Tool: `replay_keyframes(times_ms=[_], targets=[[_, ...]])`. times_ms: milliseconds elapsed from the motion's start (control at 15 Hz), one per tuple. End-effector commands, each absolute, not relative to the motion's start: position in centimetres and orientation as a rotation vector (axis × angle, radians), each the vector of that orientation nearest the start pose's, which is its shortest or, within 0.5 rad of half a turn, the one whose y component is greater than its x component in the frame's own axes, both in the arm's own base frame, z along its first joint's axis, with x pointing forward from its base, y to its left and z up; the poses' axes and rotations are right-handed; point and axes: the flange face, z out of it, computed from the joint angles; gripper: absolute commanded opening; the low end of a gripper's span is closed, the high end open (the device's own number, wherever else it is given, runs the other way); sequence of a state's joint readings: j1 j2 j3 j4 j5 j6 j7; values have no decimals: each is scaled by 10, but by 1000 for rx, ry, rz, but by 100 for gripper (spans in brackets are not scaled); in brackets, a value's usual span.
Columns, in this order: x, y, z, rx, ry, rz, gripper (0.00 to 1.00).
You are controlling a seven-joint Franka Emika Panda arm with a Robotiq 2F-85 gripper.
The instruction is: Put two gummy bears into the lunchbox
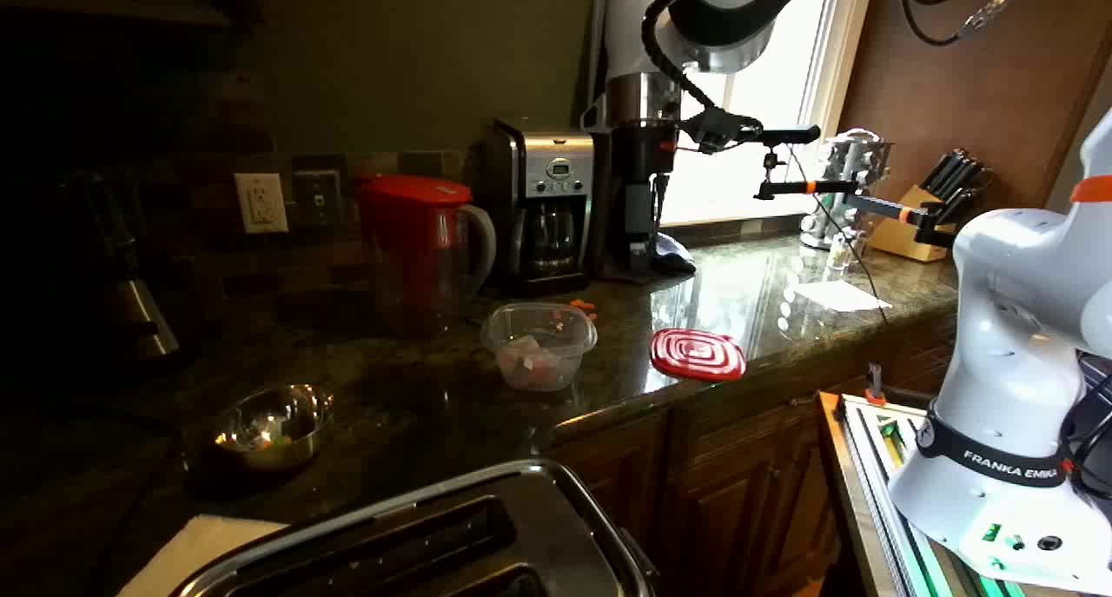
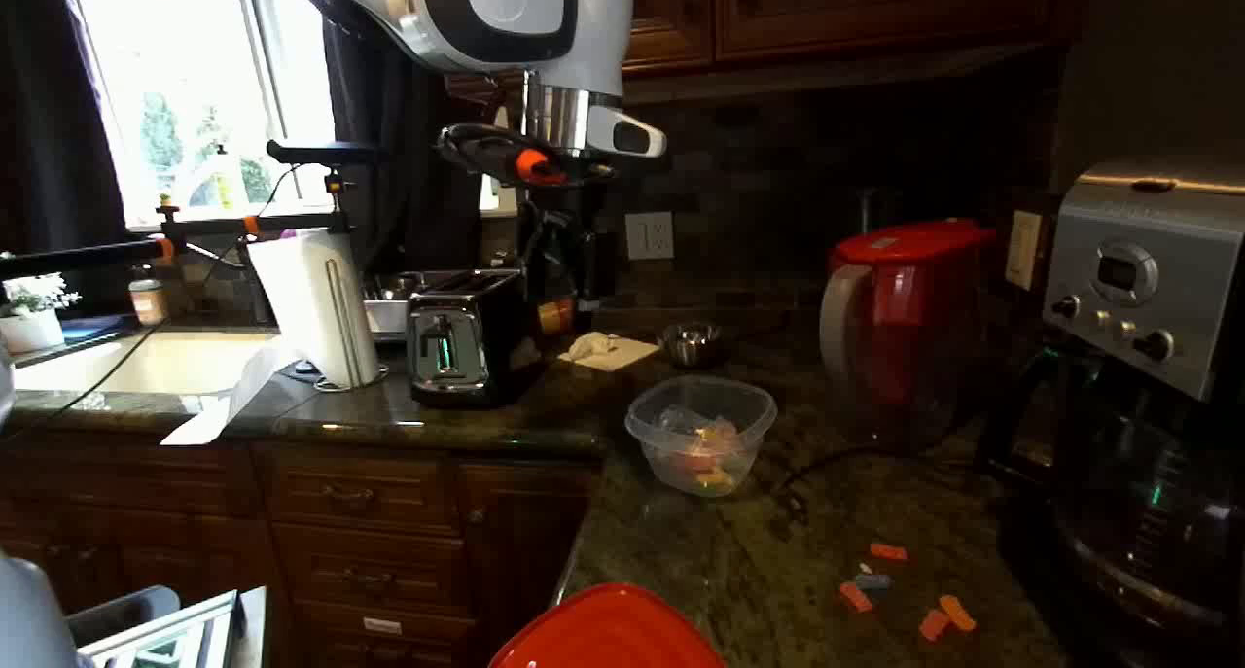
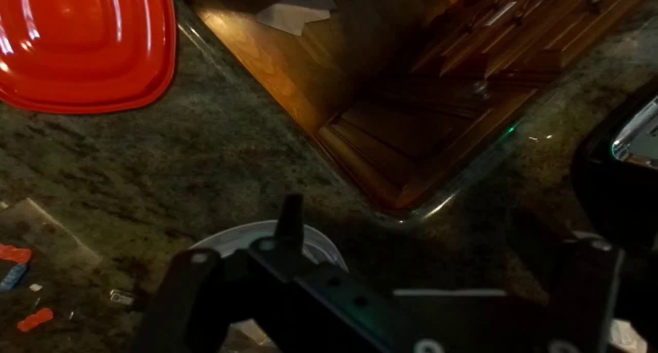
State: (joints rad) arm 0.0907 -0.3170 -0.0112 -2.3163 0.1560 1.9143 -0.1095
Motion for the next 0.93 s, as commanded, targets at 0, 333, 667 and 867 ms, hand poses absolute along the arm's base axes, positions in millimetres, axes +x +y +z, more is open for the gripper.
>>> replay_keyframes(times_ms=[0,333,667,867], targets=[[440,46,462,-2983,-196,125,100],[460,-6,471,-3027,-2,-122,100],[469,-107,460,-3039,411,-250,100],[473,-152,430,-3015,659,-168,100]])
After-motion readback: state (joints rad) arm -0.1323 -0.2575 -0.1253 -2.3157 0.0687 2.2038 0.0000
